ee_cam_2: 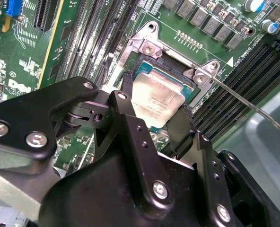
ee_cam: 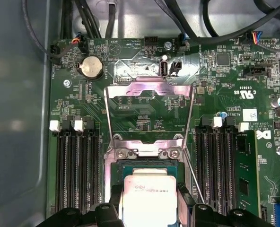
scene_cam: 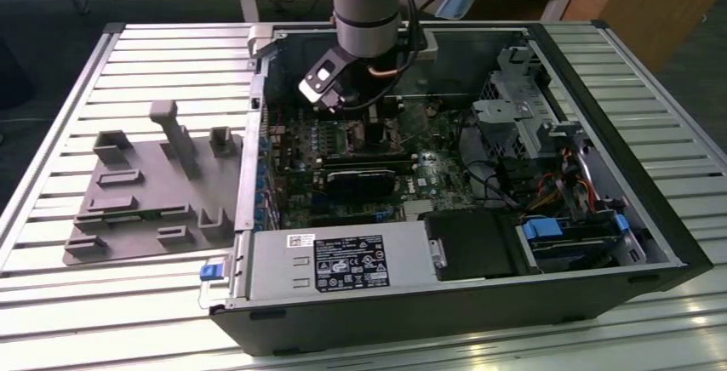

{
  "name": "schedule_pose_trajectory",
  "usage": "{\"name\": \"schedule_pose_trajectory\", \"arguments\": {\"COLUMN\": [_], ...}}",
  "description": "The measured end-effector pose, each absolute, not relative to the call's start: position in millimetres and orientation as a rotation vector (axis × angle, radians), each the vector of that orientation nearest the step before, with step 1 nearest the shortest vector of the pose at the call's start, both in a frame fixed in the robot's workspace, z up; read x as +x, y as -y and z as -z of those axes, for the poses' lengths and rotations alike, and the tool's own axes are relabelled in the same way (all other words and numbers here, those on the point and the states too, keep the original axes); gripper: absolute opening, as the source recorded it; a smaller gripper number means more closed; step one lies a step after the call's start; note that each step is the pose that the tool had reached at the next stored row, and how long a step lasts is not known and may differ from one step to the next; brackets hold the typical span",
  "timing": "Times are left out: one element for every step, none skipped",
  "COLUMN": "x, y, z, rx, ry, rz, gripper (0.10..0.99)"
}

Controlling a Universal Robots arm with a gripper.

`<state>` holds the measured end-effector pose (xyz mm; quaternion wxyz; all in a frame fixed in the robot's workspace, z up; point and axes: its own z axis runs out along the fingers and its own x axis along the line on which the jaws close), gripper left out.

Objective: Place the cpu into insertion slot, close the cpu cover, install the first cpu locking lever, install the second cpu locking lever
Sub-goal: 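Place the cpu into insertion slot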

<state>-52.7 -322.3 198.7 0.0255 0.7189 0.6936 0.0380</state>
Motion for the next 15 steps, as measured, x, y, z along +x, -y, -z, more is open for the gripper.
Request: {"name": "schedule_pose_trajectory", "arguments": {"x": [-52.8,-52.8,-52.8,-52.8,-52.8,-52.8,-52.8,-52.8,-52.7,-52.8,-52.8,-52.8,-52.8,-52.8,-52.8], "y": [322.3,322.3,322.4,322.3,322.3,322.3,322.3,322.3,322.2,322.3,322.3,322.3,322.3,322.4,322.4], "z": [-198.2,-197.8,-197.7,-197.7,-197.6,-197.6,-197.4,-197.1,-196.6,-196.0,-195.2,-194.5,-194.2,-194.0,-193.8], "rx": [2.223,2.224,2.224,2.224,2.224,2.224,2.224,2.224,2.224,2.224,2.224,2.224,2.224,2.224,2.224], "ry": [-2.144,-2.143,-2.143,-2.143,-2.143,-2.143,-2.143,-2.143,-2.143,-2.143,-2.143,-2.143,-2.143,-2.143,-2.143], "rz": [-0.117,-0.117,-0.117,-0.117,-0.117,-0.117,-0.117,-0.118,-0.118,-0.118,-0.117,-0.118,-0.117,-0.117,-0.117], "gripper": [0.537,0.537,0.537,0.537,0.537,0.537,0.537,0.537,0.537,0.537,0.537,0.537,0.537,0.537,0.537]}}
